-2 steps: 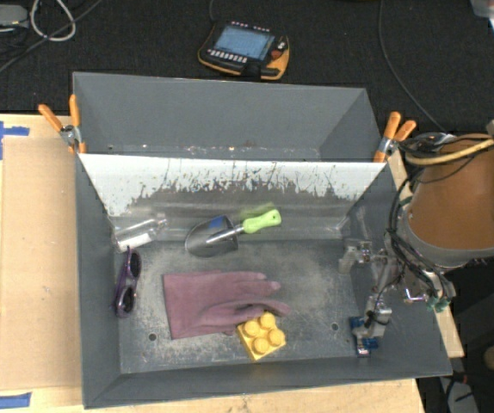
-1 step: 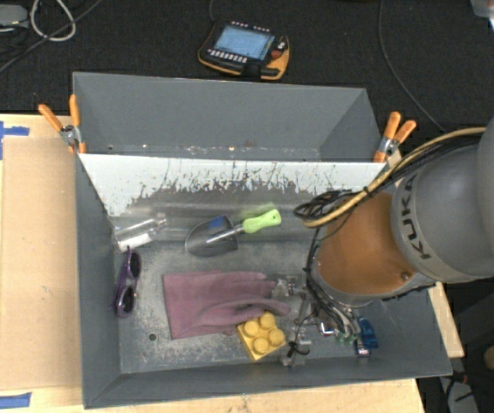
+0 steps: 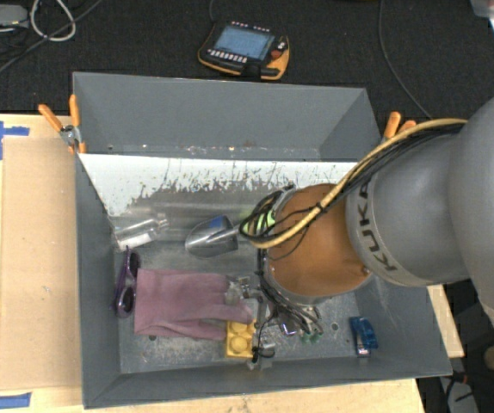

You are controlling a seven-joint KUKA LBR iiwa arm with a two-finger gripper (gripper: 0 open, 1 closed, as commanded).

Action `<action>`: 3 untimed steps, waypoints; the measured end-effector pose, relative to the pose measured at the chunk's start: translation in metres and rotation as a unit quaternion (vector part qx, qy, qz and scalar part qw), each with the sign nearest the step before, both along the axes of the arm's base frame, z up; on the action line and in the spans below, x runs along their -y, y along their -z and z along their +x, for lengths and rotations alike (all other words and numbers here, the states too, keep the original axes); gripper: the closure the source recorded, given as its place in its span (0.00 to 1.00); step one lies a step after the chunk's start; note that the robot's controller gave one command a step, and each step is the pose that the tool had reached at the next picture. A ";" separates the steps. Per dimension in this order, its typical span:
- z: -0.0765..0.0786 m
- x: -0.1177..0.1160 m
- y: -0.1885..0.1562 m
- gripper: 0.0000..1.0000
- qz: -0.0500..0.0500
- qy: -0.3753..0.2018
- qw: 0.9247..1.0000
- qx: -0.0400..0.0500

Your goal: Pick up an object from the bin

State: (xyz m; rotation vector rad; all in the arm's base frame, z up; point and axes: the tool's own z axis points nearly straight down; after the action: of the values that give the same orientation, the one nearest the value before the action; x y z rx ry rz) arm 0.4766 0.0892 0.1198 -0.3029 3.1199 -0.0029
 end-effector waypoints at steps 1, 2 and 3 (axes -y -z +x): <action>0.059 0.000 0.020 0.00 0.000 0.104 0.995 -0.004; 0.004 0.025 0.047 0.00 0.001 -0.033 0.999 0.008; 0.089 0.014 0.050 1.00 0.000 0.090 0.996 -0.003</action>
Offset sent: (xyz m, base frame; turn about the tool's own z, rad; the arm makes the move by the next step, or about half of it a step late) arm -0.0015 -0.0260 -0.0498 -0.0682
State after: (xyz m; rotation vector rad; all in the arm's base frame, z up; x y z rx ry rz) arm 0.5654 0.0755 0.0694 -0.0217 3.1411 -0.0023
